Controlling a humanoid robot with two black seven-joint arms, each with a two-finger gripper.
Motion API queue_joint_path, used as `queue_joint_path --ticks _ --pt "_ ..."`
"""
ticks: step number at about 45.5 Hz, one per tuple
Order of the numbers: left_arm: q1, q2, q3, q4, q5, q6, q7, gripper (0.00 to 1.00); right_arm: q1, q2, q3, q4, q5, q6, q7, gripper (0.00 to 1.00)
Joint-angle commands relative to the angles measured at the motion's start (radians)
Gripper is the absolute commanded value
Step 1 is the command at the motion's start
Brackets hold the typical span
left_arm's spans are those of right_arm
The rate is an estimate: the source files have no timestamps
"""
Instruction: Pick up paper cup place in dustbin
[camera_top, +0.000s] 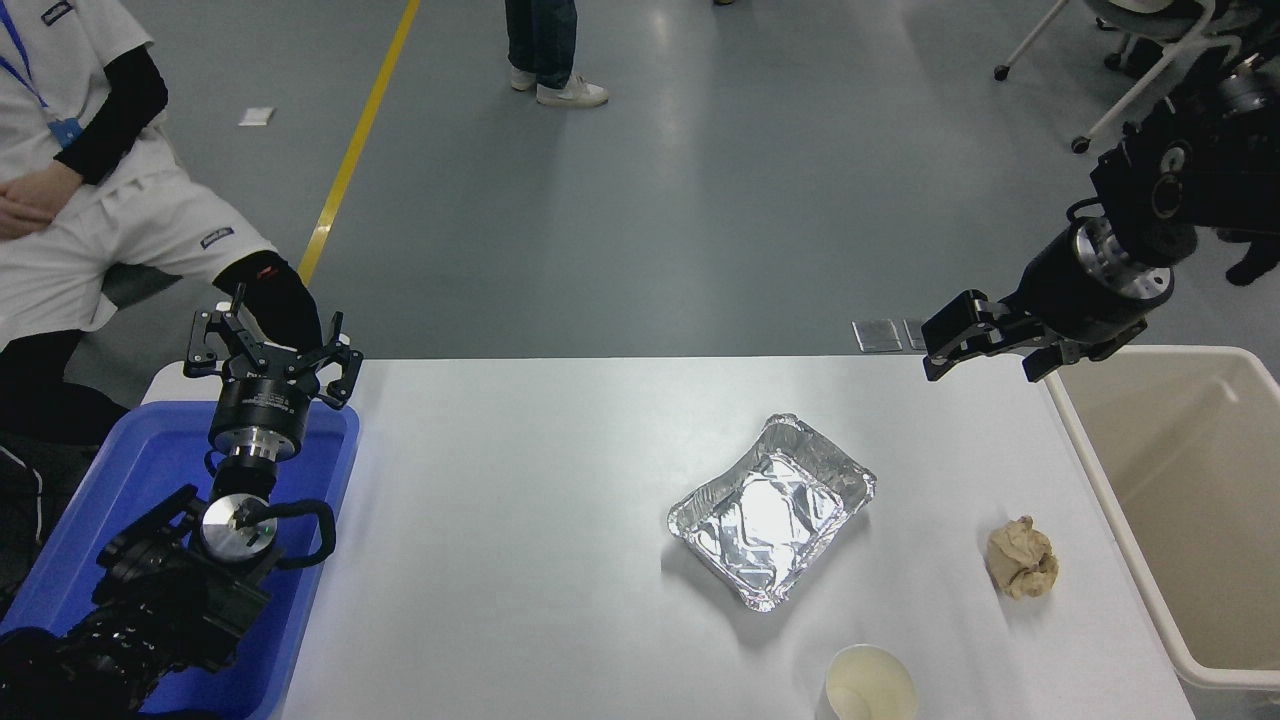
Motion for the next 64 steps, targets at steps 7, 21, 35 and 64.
queue_joint_path --ticks 7,21,35,64 --pt "-0.001 0.000 0.000 0.001 0.000 0.000 0.000 0.99 0.116 0.062 -0.101 0.015 -0.003 0.027 -0.002 1.00" --pt "-0.001 0.000 0.000 0.001 0.001 0.000 0.002 0.99 0.092 0.059 -0.100 0.060 0.001 0.027 -0.002 1.00" --pt "-0.001 0.000 0.000 0.000 0.001 -0.002 0.000 0.99 -0.037 0.022 -0.058 0.060 -0.010 0.027 -0.005 1.00" --pt "0.000 0.000 0.000 0.000 0.001 -0.002 0.002 0.99 -0.230 -0.006 0.061 0.123 -0.007 0.027 -0.010 1.00"
